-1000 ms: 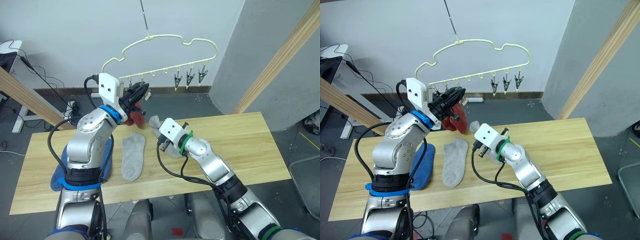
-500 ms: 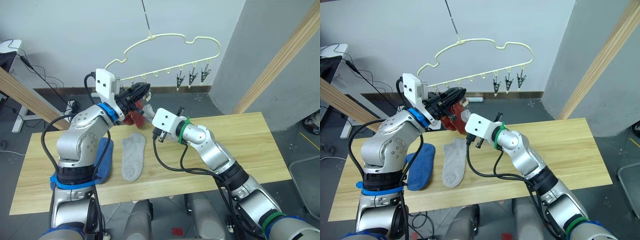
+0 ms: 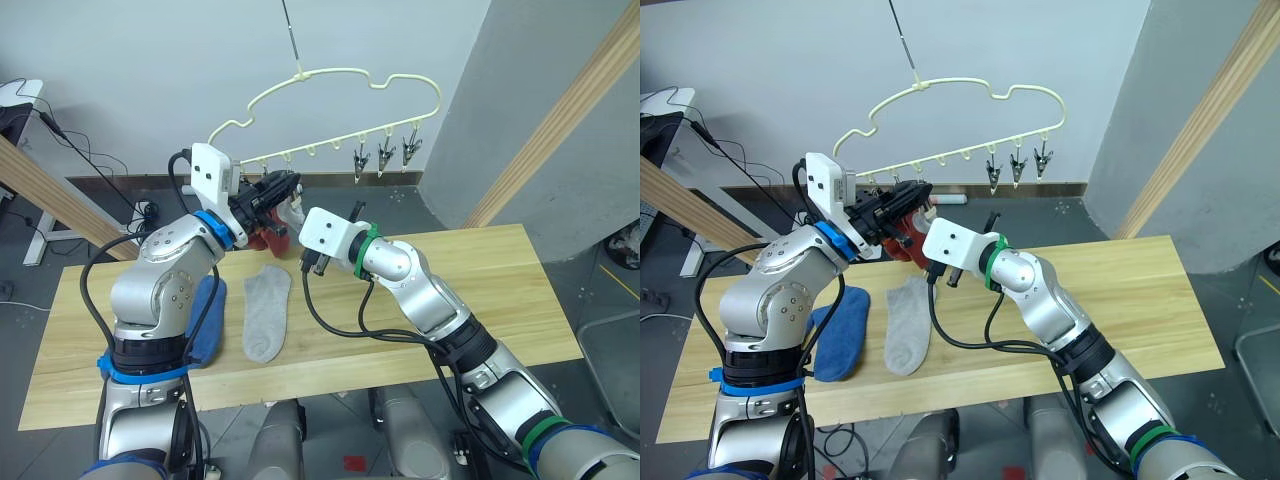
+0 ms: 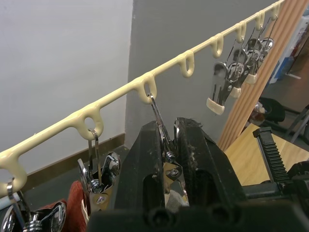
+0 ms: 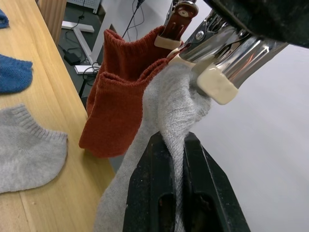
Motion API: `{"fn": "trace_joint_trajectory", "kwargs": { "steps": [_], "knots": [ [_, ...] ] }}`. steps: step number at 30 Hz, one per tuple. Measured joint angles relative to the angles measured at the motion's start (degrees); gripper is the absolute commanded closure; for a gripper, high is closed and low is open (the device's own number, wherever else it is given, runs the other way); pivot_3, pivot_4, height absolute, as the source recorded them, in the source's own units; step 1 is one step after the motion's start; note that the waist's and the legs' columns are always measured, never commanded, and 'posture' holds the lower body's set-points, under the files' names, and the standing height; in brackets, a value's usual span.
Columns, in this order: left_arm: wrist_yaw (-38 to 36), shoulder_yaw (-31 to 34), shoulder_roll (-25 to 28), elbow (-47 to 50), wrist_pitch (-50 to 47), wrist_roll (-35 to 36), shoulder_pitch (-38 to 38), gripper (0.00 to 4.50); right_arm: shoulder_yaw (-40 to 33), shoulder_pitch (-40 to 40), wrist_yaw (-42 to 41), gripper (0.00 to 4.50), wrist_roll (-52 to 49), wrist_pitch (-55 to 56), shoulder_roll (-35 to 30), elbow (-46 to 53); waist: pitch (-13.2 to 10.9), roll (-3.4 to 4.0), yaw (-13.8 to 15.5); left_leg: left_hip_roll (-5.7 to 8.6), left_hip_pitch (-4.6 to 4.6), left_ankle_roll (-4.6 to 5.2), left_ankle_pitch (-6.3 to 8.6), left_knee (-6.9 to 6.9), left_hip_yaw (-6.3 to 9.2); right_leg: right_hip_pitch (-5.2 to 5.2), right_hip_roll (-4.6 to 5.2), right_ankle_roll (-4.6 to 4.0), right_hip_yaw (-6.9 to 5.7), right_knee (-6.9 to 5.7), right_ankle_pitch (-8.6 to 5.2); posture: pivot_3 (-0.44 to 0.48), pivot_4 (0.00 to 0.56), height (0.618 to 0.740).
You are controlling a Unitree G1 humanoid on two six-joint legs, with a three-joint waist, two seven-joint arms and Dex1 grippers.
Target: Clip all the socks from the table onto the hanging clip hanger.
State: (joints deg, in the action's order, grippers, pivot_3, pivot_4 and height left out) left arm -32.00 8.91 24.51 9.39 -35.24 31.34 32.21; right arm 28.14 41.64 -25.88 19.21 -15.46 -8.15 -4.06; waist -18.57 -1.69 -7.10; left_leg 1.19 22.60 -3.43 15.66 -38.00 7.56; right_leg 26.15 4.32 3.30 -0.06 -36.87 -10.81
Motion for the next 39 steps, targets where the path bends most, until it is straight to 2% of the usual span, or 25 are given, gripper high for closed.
{"fn": "trace_joint_trajectory", "kwargs": {
  "steps": [21, 23, 29, 36, 39],
  "knots": [
    [-0.4, -0.8, 0.8, 0.0, 0.9, -0.2, -0.3, 4.33, -1.8, 0.4, 1.2, 4.50, -0.1, 0.0, 0.9, 0.0, 0.0, 0.00, 0.0, 0.00, 0.00, 0.00, 0.00, 0.00, 0.00, 0.00, 0.00, 0.00, 0.00, -0.01, 0.00, -0.215, 0.324, 0.740],
    [-0.6, -0.8, 0.9, 0.0, 0.8, -0.2, -0.5, 3.60, -2.1, 0.4, 1.2, 4.50, -0.1, 0.0, 1.1, 0.0, 0.0, 0.00, 0.0, 0.00, 0.00, 0.00, 0.00, 0.00, 0.00, 0.00, 0.00, 0.00, 0.00, -0.01, 0.00, -0.213, 0.324, 0.740],
    [-1.3, -0.8, 1.1, 0.0, 0.8, -0.2, -0.9, 1.85, -2.1, 0.4, 1.2, 4.50, -0.1, 0.0, 1.8, 0.0, 0.0, 0.00, 0.0, 0.00, -0.01, 0.00, 0.00, 0.00, 0.00, 0.00, 0.00, 0.00, 0.01, -0.01, 0.00, -0.210, 0.323, 0.740],
    [-2.0, -0.8, 1.9, 0.0, 0.8, -0.2, -1.9, 1.85, -2.3, 0.4, 1.0, 4.50, -0.6, 0.0, 2.5, 0.0, 0.0, 0.00, 0.0, 0.00, -0.01, 0.00, 0.00, 0.00, 0.00, 0.00, 0.00, 0.00, 0.00, -0.01, 0.00, -0.203, 0.320, 0.740],
    [-2.3, -0.8, 2.1, 0.1, 0.9, -0.5, -2.0, 1.81, -2.6, 0.4, 0.1, 3.75, -2.2, -0.2, 3.5, 0.0, 0.0, 0.00, 0.0, 0.00, -0.01, 0.00, 0.00, 0.00, 0.01, 0.00, 0.00, 0.00, 0.00, -0.01, 0.00, -0.202, 0.319, 0.740]
  ]
}}
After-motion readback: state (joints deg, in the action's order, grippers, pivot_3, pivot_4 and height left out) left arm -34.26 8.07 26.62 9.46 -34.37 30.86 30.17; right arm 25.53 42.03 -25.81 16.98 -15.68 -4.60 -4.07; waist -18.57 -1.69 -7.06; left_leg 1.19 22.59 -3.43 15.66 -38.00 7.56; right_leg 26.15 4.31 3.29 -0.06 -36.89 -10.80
